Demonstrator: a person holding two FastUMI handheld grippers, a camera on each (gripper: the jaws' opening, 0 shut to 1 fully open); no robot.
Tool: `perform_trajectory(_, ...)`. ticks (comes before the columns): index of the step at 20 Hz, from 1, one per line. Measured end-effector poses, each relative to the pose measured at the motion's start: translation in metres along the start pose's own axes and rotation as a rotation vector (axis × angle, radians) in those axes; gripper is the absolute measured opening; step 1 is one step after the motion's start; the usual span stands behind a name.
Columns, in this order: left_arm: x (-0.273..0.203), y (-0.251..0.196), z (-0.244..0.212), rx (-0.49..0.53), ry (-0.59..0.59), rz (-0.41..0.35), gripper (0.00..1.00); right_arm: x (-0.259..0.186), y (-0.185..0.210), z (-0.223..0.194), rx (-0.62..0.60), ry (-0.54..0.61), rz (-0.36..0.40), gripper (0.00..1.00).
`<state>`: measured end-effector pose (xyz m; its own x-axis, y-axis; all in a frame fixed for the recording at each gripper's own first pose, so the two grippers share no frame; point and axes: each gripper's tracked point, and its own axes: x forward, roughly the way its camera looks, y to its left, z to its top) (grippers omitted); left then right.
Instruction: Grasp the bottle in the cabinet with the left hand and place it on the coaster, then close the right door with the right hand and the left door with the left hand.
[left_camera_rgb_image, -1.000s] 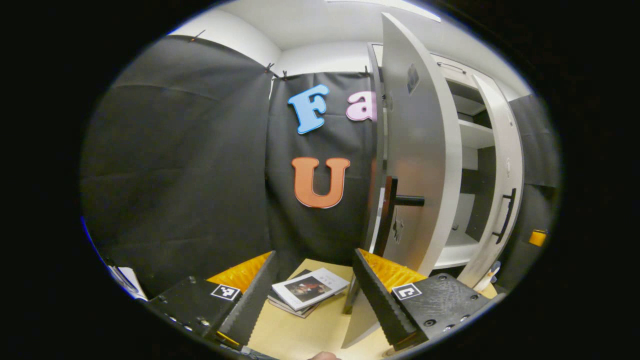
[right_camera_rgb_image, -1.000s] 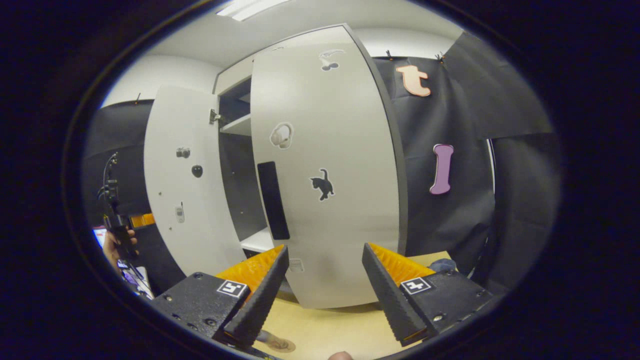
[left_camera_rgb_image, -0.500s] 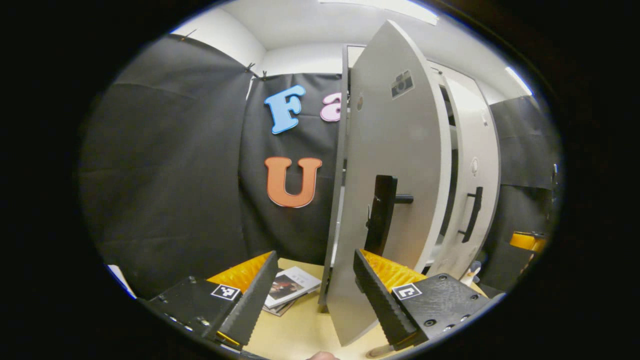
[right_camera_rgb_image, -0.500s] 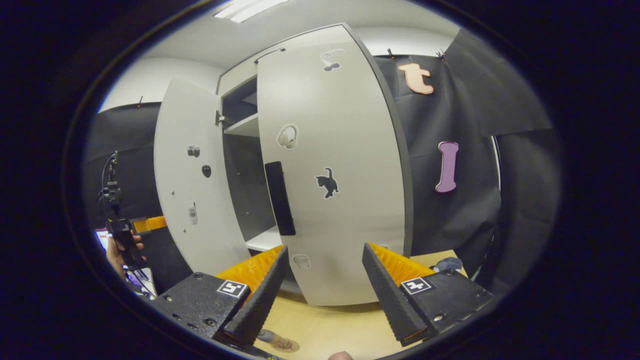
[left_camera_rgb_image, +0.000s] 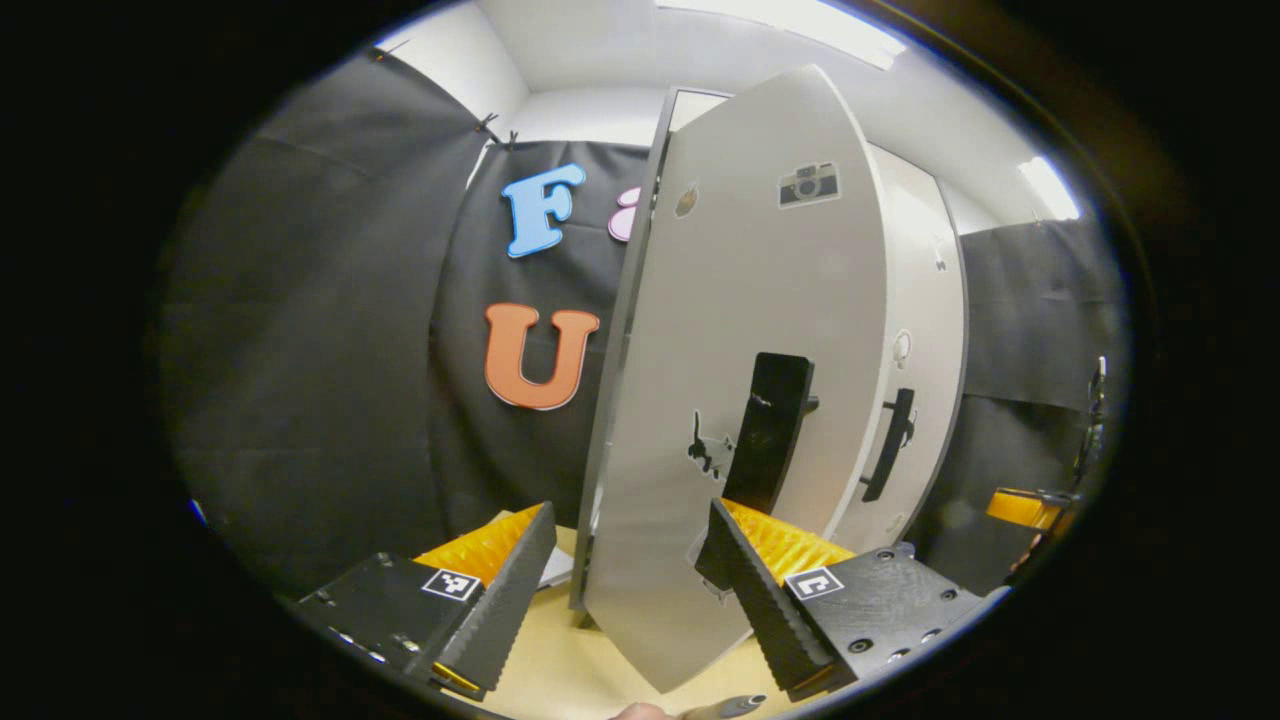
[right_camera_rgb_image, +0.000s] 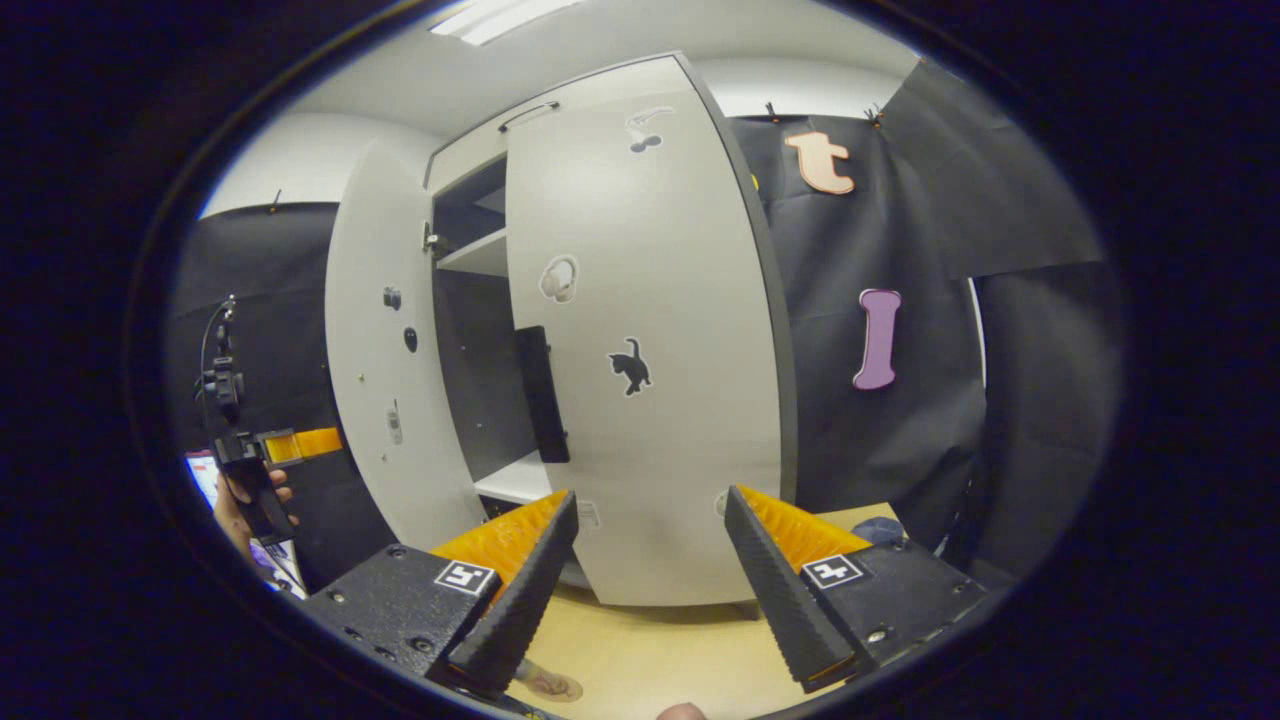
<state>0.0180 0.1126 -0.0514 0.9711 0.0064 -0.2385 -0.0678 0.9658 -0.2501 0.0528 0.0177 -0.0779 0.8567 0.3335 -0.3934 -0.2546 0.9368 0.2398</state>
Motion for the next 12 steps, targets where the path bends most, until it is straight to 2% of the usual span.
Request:
perform_trajectory(2,0.006,-0.01,-0.002,-0.01,0.003,-0.032,1.0,-0.005,-0.01,0.001,0.003,-0.007,-0.024,0.97)
perform_trajectory(3,0.009,-0.015,-0.003,-0.01,0.003,-0.048,0.89,-0.007,-0.014,0.002,0.004,-0.009,-0.036,0.97)
perform_trajectory(4,0.014,-0.022,-0.004,-0.009,0.006,-0.064,1.0,-0.009,-0.018,0.002,0.005,-0.01,-0.046,0.97)
perform_trajectory(5,0.02,-0.028,-0.005,-0.01,0.009,-0.077,0.89,-0.01,-0.019,0.002,0.007,-0.007,-0.05,0.97)
perform_trajectory(6,0.027,-0.035,-0.005,-0.014,0.012,-0.085,1.0,-0.011,-0.02,0.001,0.007,-0.002,-0.054,0.96)
perform_trajectory(7,0.034,-0.043,-0.007,-0.012,0.019,-0.099,0.95,-0.013,-0.019,0.002,0.006,-0.005,-0.049,0.97)
perform_trajectory(8,0.041,-0.052,-0.007,-0.007,0.02,-0.113,1.0,-0.015,-0.018,0.003,-0.001,-0.01,-0.049,0.97)
perform_trajectory(12,0.061,-0.08,-0.013,0.027,0.028,-0.159,1.0,-0.022,-0.025,0.002,-0.019,-0.019,-0.085,0.97)
